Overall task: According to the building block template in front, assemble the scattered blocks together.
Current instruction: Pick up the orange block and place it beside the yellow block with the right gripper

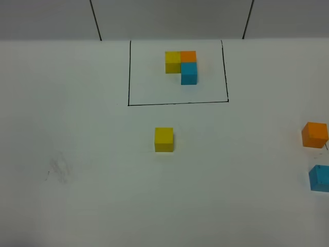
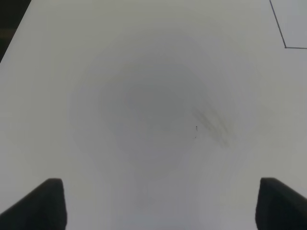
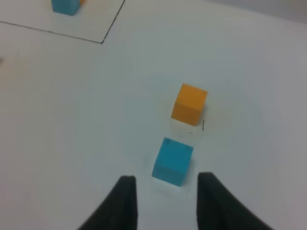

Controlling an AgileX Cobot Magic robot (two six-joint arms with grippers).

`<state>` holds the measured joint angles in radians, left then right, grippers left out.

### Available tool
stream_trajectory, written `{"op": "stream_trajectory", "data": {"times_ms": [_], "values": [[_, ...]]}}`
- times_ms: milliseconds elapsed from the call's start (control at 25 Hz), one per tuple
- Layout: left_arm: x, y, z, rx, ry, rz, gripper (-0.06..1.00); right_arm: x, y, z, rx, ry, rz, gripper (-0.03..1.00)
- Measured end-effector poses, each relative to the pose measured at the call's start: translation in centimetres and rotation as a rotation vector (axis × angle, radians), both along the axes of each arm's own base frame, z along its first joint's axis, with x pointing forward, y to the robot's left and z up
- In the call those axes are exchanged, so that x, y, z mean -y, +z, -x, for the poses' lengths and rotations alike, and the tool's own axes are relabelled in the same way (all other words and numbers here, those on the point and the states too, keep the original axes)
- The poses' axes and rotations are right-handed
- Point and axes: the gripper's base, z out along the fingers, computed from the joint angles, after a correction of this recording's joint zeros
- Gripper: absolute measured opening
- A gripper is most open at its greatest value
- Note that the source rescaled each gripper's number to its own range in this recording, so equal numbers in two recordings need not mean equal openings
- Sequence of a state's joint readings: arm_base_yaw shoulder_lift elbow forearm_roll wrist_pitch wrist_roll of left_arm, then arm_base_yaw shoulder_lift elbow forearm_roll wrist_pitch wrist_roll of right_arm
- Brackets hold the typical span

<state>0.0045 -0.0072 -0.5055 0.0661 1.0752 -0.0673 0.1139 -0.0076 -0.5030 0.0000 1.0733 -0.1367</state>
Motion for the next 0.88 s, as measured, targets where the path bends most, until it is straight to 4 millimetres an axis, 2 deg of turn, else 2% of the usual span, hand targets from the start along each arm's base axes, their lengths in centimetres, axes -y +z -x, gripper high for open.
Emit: {"op": "stream_trajectory", "data": {"times_ms": [720, 880], "values": [[0.00, 0.03, -0.02, 0.004, -0.002, -0.003, 0.68, 0.07, 0.00, -0.01, 0.000, -0.011, -0.003, 0.00], [0.00, 0.03, -0.02, 0.004, -0.002, -0.003, 0.68, 0.04, 0.02, -0.59, -0.046, -0.074, -0.097, 0.06]]}}
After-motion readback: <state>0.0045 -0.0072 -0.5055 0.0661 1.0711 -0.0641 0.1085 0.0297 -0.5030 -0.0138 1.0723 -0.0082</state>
